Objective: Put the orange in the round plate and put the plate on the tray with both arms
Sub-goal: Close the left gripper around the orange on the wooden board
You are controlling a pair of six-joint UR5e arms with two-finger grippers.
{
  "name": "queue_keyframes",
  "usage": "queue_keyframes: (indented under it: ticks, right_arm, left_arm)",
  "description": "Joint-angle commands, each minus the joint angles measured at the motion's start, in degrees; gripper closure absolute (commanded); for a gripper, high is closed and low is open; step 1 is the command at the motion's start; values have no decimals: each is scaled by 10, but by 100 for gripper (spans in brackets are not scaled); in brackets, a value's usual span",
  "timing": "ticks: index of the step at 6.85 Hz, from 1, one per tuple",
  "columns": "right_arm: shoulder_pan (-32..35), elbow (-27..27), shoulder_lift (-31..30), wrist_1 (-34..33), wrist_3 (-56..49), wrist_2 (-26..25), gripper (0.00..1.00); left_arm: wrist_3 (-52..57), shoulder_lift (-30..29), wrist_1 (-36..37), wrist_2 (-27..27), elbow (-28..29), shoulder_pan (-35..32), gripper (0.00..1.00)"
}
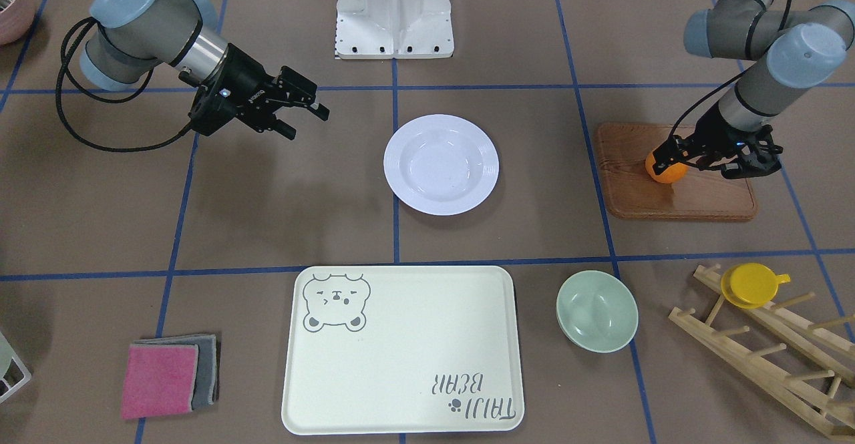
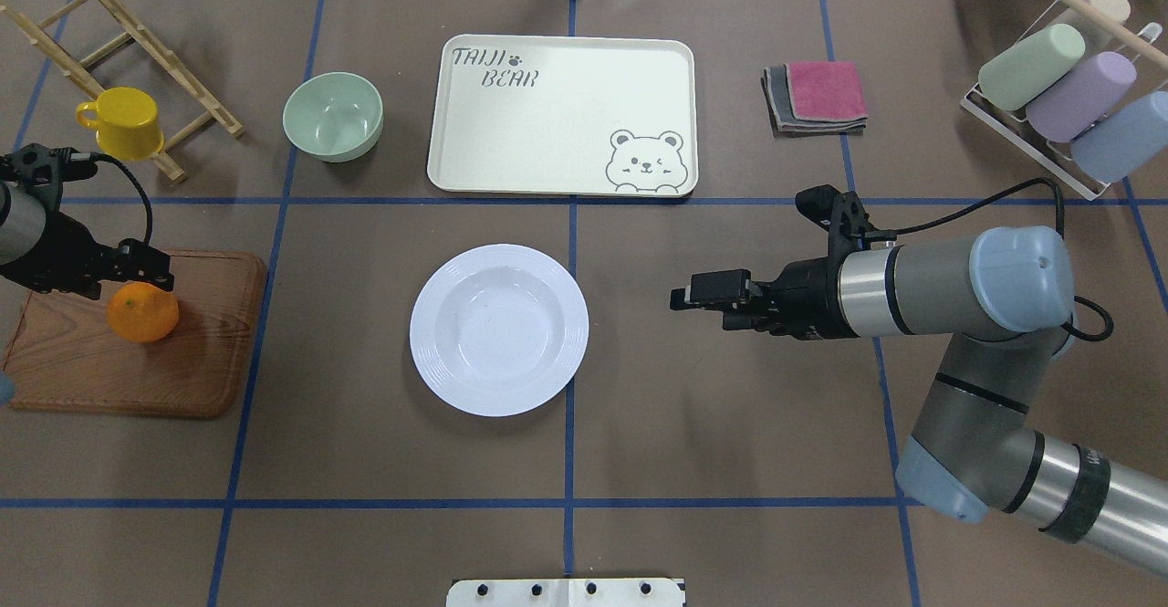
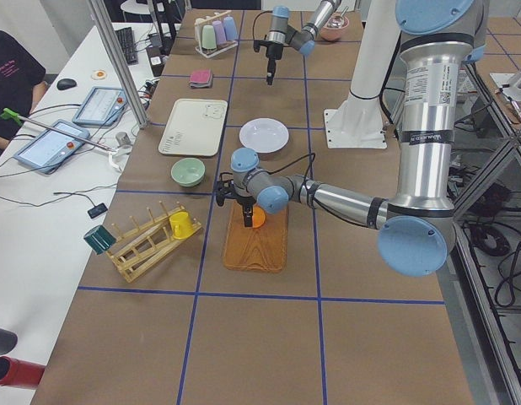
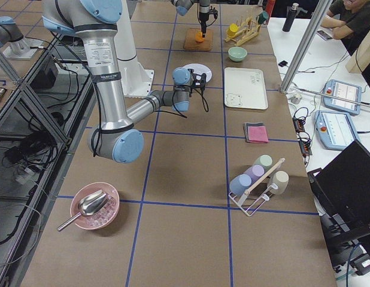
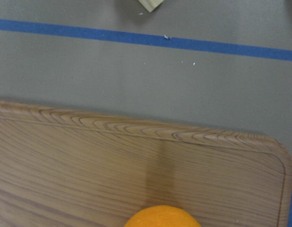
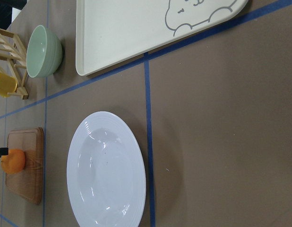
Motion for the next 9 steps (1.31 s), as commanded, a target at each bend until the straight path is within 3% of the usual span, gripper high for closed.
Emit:
queue_keyframes:
  ticks: [1, 3, 6, 8, 9]
  right_arm:
    - [-1, 0, 0, 0, 0, -1, 1]
    - [-1, 0, 0, 0, 0, -1, 1]
    - [-7, -1, 1, 0, -1, -14, 1]
    - [-13, -8, 26, 1, -2, -16, 1]
    - [-22, -22, 50, 1, -4, -34, 2]
  left_arm:
    - [-20, 5, -11, 2, 1, 15, 2]
    - [-22, 6, -12, 2, 5, 21, 6]
    - [-24, 2, -11, 12, 6, 22, 23]
    - [-26, -22, 9, -3, -21, 21, 22]
    - [-46, -53, 65, -22, -50, 21, 22]
